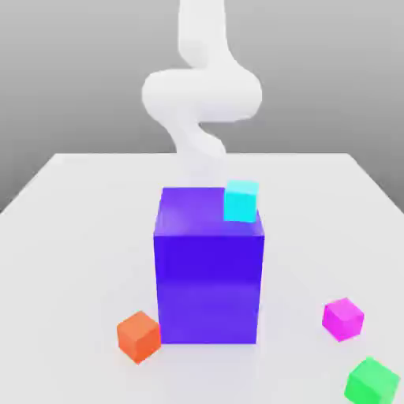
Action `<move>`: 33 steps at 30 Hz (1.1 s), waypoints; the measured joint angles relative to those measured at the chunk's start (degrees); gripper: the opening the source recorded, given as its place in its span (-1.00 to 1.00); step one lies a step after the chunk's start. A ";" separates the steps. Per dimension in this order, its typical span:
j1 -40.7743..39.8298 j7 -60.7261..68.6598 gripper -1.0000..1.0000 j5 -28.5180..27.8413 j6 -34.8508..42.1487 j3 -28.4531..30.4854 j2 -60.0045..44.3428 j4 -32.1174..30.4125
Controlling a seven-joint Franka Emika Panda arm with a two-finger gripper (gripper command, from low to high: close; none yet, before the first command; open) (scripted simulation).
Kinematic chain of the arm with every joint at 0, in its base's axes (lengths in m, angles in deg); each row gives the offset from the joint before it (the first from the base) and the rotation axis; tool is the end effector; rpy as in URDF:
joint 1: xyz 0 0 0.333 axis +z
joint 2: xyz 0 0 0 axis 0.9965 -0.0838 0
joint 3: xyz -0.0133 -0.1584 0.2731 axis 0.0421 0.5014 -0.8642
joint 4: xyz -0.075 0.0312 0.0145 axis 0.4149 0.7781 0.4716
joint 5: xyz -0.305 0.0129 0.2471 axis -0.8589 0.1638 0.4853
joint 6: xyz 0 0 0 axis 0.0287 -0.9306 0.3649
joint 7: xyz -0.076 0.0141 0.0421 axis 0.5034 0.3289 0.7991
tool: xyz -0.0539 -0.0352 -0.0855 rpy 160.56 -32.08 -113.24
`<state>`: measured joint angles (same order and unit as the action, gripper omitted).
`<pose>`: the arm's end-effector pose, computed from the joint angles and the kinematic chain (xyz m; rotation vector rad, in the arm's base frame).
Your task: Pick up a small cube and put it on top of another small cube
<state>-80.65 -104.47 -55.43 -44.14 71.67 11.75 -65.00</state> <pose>0.3728 0.0120 0.6786 -2.5287 0.8564 -0.9409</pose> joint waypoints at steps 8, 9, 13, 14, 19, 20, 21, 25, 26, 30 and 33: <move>13.62 21.98 0.00 6.48 -5.73 5.24 -12.78 -4.15; 15.17 24.68 0.00 7.29 -6.43 5.72 -14.36 -4.65; 20.84 35.39 0.00 10.41 -9.17 7.02 -20.69 -6.66; 22.11 38.05 0.00 11.15 -9.85 7.19 -22.27 -7.15; 27.47 50.82 0.00 14.18 -13.36 6.93 -30.04 -9.68; 28.31 53.24 0.00 14.60 -14.09 6.65 -31.56 -10.19; 29.07 55.58 0.00 14.91 -14.83 6.32 -33.06 -10.71; 32.36 63.98 0.00 14.79 -18.03 4.69 -38.81 -12.87; 33.22 65.78 0.00 14.35 -18.89 4.41 -40.18 -13.43; 35.55 71.53 0.00 10.53 -22.47 3.55 -45.34 -15.76; 36.98 73.89 0.00 4.97 -25.18 3.63 -48.80 -17.56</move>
<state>-43.66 -30.58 -50.46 -69.32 75.30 -37.05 -82.56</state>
